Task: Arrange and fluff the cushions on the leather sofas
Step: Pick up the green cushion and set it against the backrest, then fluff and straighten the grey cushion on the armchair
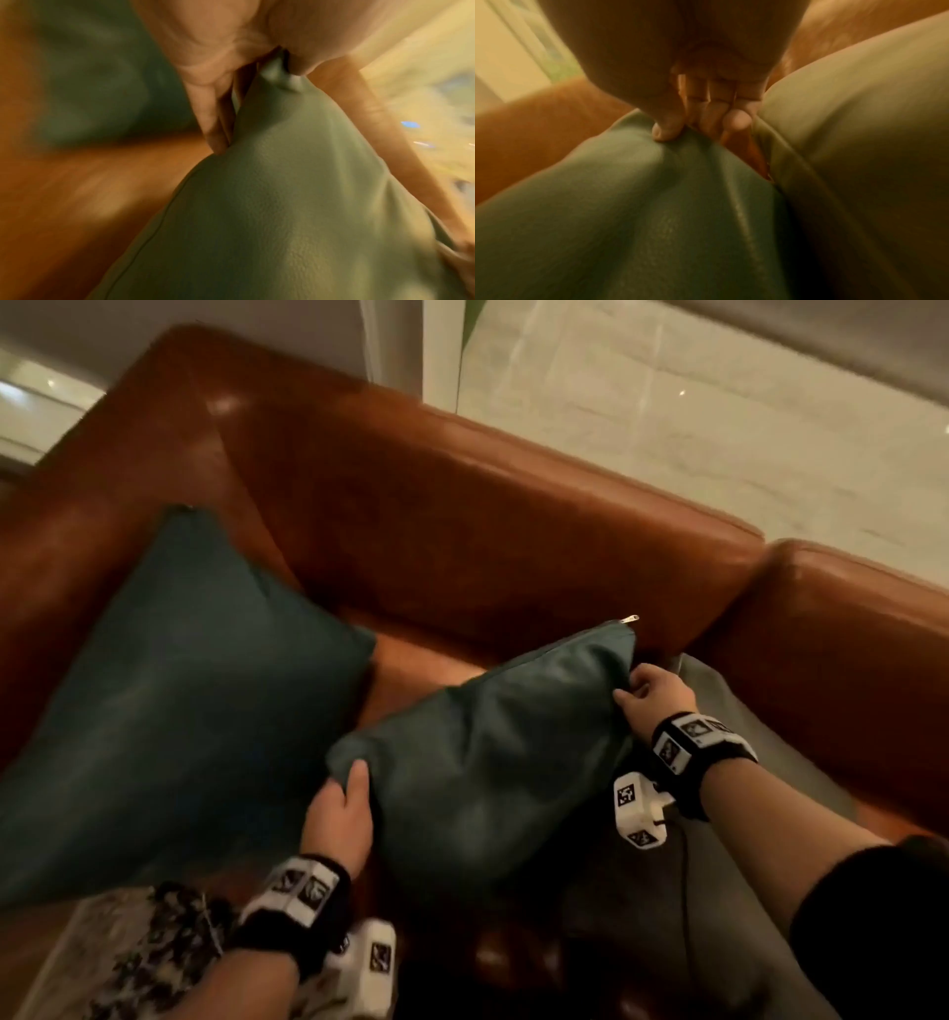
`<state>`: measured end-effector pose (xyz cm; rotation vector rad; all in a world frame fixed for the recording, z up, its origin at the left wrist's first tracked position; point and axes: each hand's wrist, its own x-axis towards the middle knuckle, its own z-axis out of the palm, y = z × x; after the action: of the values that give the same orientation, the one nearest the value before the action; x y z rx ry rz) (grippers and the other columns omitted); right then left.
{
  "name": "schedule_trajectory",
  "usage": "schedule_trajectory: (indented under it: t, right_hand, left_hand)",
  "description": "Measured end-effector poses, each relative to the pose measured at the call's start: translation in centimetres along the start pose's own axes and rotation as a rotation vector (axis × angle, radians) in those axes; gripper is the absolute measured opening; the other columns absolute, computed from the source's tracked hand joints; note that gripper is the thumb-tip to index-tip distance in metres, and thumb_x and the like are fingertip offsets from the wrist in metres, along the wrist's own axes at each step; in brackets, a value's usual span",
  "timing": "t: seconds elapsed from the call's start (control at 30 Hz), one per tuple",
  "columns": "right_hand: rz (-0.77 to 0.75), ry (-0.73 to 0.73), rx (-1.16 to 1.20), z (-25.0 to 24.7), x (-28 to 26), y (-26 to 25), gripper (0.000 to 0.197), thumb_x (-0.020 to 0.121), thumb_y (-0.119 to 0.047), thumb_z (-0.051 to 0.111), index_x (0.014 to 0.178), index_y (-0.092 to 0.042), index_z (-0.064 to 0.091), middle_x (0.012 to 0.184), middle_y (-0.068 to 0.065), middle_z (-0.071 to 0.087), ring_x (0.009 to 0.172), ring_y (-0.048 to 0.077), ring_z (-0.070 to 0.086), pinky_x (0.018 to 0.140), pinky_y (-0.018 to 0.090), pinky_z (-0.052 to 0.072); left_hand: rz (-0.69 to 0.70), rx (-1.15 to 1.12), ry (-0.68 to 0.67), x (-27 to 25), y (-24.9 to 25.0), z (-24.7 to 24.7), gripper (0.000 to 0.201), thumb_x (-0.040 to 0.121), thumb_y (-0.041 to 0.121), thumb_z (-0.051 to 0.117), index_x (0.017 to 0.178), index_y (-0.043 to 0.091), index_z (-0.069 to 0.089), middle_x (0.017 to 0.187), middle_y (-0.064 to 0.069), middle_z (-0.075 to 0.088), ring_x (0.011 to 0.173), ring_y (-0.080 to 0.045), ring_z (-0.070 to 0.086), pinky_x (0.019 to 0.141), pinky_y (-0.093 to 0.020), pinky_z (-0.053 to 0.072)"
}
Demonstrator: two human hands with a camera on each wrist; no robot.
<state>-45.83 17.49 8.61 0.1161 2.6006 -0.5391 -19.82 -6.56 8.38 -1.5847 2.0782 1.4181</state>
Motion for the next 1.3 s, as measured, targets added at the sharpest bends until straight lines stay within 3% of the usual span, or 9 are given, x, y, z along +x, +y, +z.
schedule_trajectory:
  t: [0.1,0.27,0.43,0.57,0.7,0.83,1.0,1.2,1.3]
  right_hand:
    - [0.047,0.119,0.162,-2.6,-0.7,1.4,0.019,0.089,-0.022,0.064,0.077,-0.023,0.050,0.077,0.000,0.057,0.076,0.022,0.059,0.067,0.032,0.048]
    - [0.137,0.216,0.412,-3.2,-0.7,2.5,0.020,0.087,-0.021,0.064,0.076,-0.032,0.052,0.084,-0.001,0.062,0.080,0.024,0.065,0.073,0.047,0.060]
    - [0.144,0.289,0.530,-2.8,0.4,1.9,0.009,0.086,-0.026,0.068,0.088,-0.031,0.061,0.091,-0.003,0.066,0.086,0.018,0.064,0.083,0.036,0.055]
    - [0.138,0.148,0.514,-4.1,-0.5,2.8,0.028,0.088,-0.033,0.065,0.114,-0.025,0.060,0.101,-0.005,0.063,0.094,0.015,0.059,0.088,0.030,0.049]
    - [0.164,0.032,0.430,-4.6,-4.0,8.0,0.015,0.091,-0.032,0.061,0.105,-0.029,0.063,0.096,-0.005,0.069,0.089,0.014,0.066,0.079,0.030,0.055]
    - [0.335,0.122,0.320,-5.6,-8.8,17.1,0.019,0.090,-0.027,0.061,0.107,-0.021,0.066,0.093,-0.003,0.064,0.093,0.019,0.064,0.076,0.024,0.045]
    - [0.629,0.209,0.368,-7.6,-10.7,27.1,0.059,0.085,-0.038,0.068,0.135,-0.019,0.045,0.135,0.014,0.051,0.118,0.033,0.054,0.098,0.038,0.043]
    - [0.445,0.175,0.340,-9.8,-4.5,31.2,0.103,0.075,-0.055,0.073,0.153,-0.031,0.010,0.160,0.009,0.012,0.141,0.035,0.030,0.113,0.046,0.032]
    - [0.410,0.036,0.365,-10.0,-1.5,33.2,0.119,0.068,-0.058,0.077,0.152,-0.037,-0.003,0.160,0.008,0.013,0.142,0.035,0.030,0.112,0.051,0.035]
  left_hand:
    - [0.213,0.049,0.021,3.6,7.4,-1.6,0.047,0.102,0.032,0.039,0.132,-0.001,0.053,0.135,-0.025,0.054,0.127,-0.037,0.049,0.101,-0.034,0.037]
    - [0.387,0.177,-0.012,8.1,17.4,-1.0,0.048,0.102,0.035,0.038,0.137,0.003,0.047,0.139,-0.023,0.051,0.128,-0.037,0.047,0.103,-0.035,0.034]
    - [0.386,0.185,0.006,11.8,20.9,0.1,0.048,0.101,0.036,0.039,0.136,0.005,0.046,0.140,-0.021,0.050,0.127,-0.039,0.047,0.102,-0.039,0.036]
    - [0.368,0.110,0.054,11.8,19.0,0.6,0.055,0.098,0.047,0.040,0.140,0.012,0.041,0.141,-0.020,0.048,0.128,-0.041,0.046,0.106,-0.044,0.034]
    - [0.189,-0.024,0.061,10.6,12.8,1.7,0.088,0.075,0.081,0.036,0.148,0.034,0.023,0.147,-0.006,0.046,0.130,-0.037,0.047,0.112,-0.048,0.033]
    - [0.063,0.184,-0.107,6.5,5.6,6.5,0.074,0.091,0.058,0.047,0.146,0.010,0.034,0.147,-0.021,0.042,0.133,-0.041,0.042,0.113,-0.045,0.030]
    - [0.033,0.360,-0.457,-0.5,1.0,16.1,0.065,0.094,0.046,0.050,0.146,0.010,0.036,0.152,-0.014,0.037,0.138,-0.035,0.036,0.114,-0.038,0.025]
    - [0.012,0.187,-0.554,-3.4,2.2,26.3,0.070,0.089,0.055,0.053,0.149,0.026,0.031,0.149,-0.006,0.044,0.134,-0.031,0.044,0.107,-0.035,0.034]
    - [0.043,0.139,-0.491,-4.6,2.7,28.1,0.071,0.083,0.047,0.068,0.144,0.026,0.038,0.135,-0.006,0.056,0.119,-0.030,0.057,0.098,-0.033,0.043]
